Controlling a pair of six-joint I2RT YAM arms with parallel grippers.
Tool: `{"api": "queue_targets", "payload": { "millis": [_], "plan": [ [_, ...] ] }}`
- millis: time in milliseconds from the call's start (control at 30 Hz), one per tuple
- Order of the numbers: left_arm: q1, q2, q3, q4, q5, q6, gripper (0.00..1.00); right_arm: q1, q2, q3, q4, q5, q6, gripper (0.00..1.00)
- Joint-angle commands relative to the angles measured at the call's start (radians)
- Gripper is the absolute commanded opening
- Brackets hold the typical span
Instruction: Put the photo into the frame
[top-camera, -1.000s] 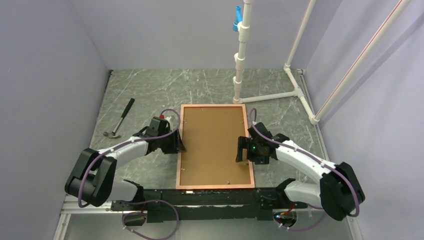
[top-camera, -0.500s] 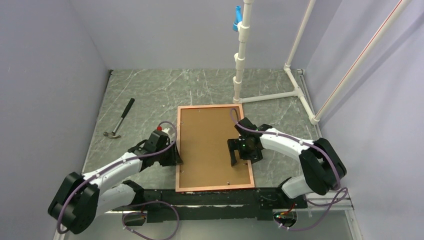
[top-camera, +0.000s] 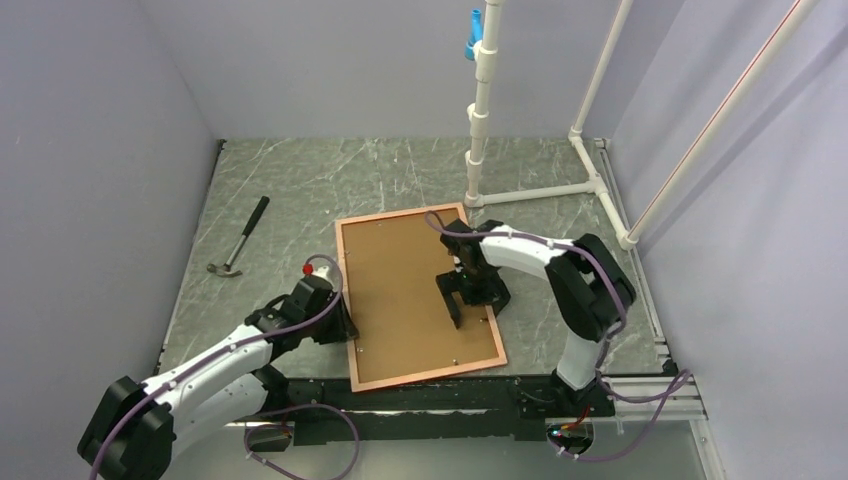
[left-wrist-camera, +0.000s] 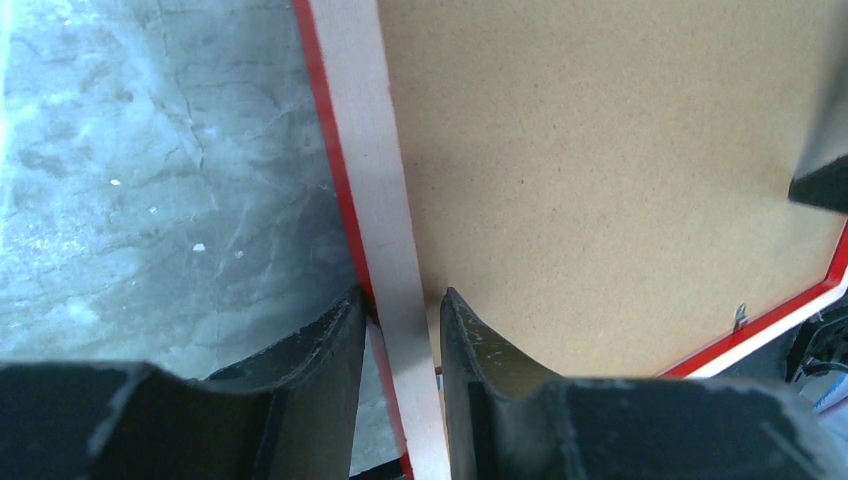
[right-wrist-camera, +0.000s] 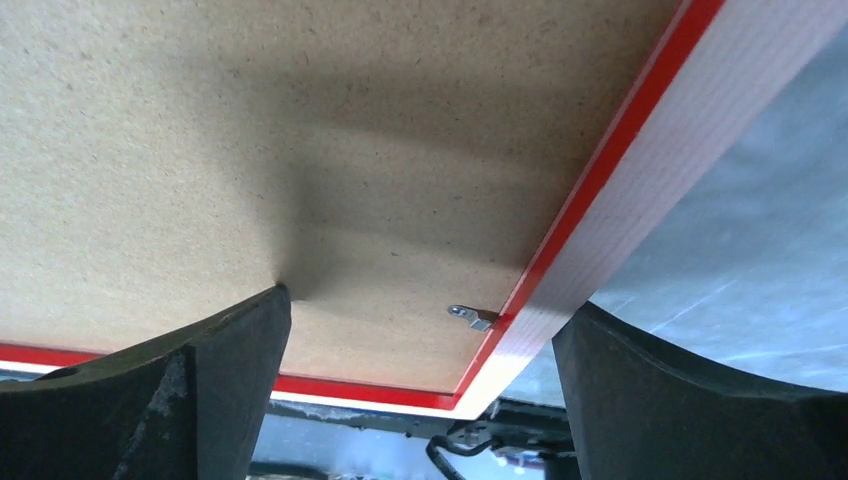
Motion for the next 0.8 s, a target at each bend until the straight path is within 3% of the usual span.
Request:
{"api": "queue_targets", "payload": {
  "millis": [0, 200, 367, 600, 767],
  "plan": [
    [-0.066, -0.013, -0.05, 0.077, 0.178, -0.123, 0.36, 0.043, 0.105, 0.263, 0.441, -0.171, -0.054, 1.0],
    [-0.09, 0.0, -0.047, 0.125, 0.17, -0.158, 0.41, 0.041, 0.235, 0.477, 0.396, -0.172, -0.102, 1.0],
    [-0.104, 0.083, -0.04, 0.229, 0.175, -0.181, 0.48, 0.042, 0.311, 0.61, 0.307, -0.072, -0.139, 1.0],
    [-0.13, 0.234, 0.026, 0.347, 0.165, -0.205, 0.6, 0.039, 0.23, 0.584, 0.217, 0.2, -0.143, 1.0],
    [-0.152, 0.323, 0.086, 0.376, 0.153, -0.209, 0.65, 0.029, 0.137, 0.471, 0.241, 0.238, -0.143, 1.0]
  ]
}}
